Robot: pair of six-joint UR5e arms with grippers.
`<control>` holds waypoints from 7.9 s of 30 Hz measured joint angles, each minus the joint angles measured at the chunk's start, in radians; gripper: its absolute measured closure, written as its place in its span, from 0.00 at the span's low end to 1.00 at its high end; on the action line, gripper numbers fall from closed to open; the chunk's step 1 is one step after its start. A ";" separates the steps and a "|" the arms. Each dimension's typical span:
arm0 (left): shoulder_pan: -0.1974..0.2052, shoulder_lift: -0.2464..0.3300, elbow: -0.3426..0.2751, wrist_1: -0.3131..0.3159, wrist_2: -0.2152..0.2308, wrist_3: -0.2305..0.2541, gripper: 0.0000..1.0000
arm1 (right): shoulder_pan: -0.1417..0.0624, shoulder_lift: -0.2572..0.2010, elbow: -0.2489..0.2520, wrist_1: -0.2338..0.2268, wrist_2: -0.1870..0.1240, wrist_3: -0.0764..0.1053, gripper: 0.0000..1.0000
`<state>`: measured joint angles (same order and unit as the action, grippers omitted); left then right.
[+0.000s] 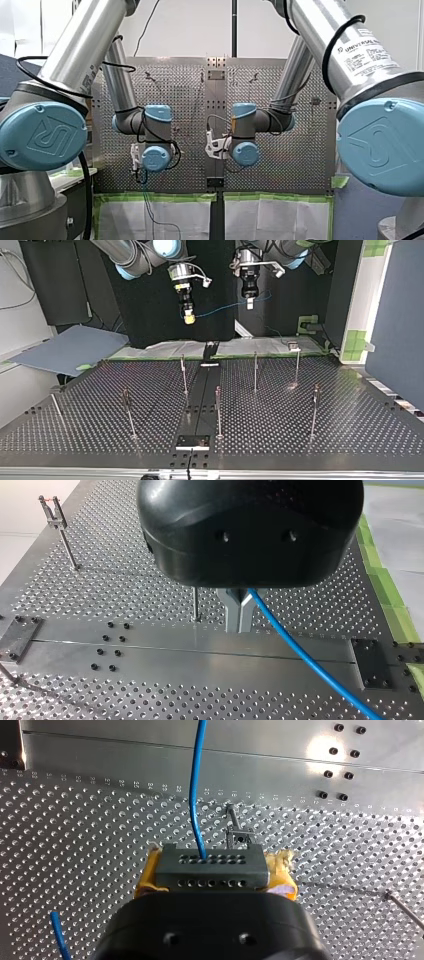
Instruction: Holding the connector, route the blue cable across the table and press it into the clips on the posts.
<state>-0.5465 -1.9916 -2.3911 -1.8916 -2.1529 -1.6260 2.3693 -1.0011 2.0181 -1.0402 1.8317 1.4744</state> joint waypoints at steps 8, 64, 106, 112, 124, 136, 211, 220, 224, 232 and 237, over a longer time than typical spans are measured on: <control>0.000 0.000 0.000 0.000 0.000 0.000 1.00 | 0.000 0.000 0.000 0.000 0.000 0.000 1.00; 0.000 0.000 0.000 0.000 0.000 0.000 1.00 | 0.000 0.000 0.000 0.000 0.000 0.000 1.00; 0.000 0.000 0.000 0.000 0.000 0.000 1.00 | 0.000 0.000 0.000 0.000 0.000 0.000 1.00; 0.002 -0.004 -0.008 -0.012 0.002 0.004 1.00 | 0.004 0.004 0.002 0.004 0.000 -0.002 1.00; 0.003 -0.006 -0.012 -0.023 0.003 0.005 1.00 | 0.014 0.099 0.005 0.032 0.000 -0.005 1.00; 0.003 -0.006 -0.012 -0.023 0.003 0.005 1.00 | 0.014 0.148 0.005 0.032 0.000 -0.005 1.00; 0.120 0.437 0.179 -0.386 -0.133 -0.030 1.00 | 0.044 -0.171 -0.331 0.467 -0.104 0.053 1.00; 0.150 0.511 0.186 -0.410 -0.128 -0.032 1.00 | 0.057 -0.163 -0.377 0.494 -0.107 0.054 1.00; 0.163 0.533 0.190 -0.411 -0.105 -0.029 1.00 | 0.066 -0.158 -0.405 0.501 -0.107 0.060 1.00; 0.192 0.514 0.208 -0.417 -0.052 -0.019 1.00 | 0.093 -0.131 -0.467 0.555 -0.107 0.063 1.00; 0.232 0.510 0.210 -0.429 -0.019 -0.018 1.00 | 0.109 -0.121 -0.516 0.590 -0.107 0.063 1.00</control>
<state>-0.3142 -1.4818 -2.1813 -2.3206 -2.1718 -1.6438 2.4786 -1.1222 1.5025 -0.4506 1.7243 1.5376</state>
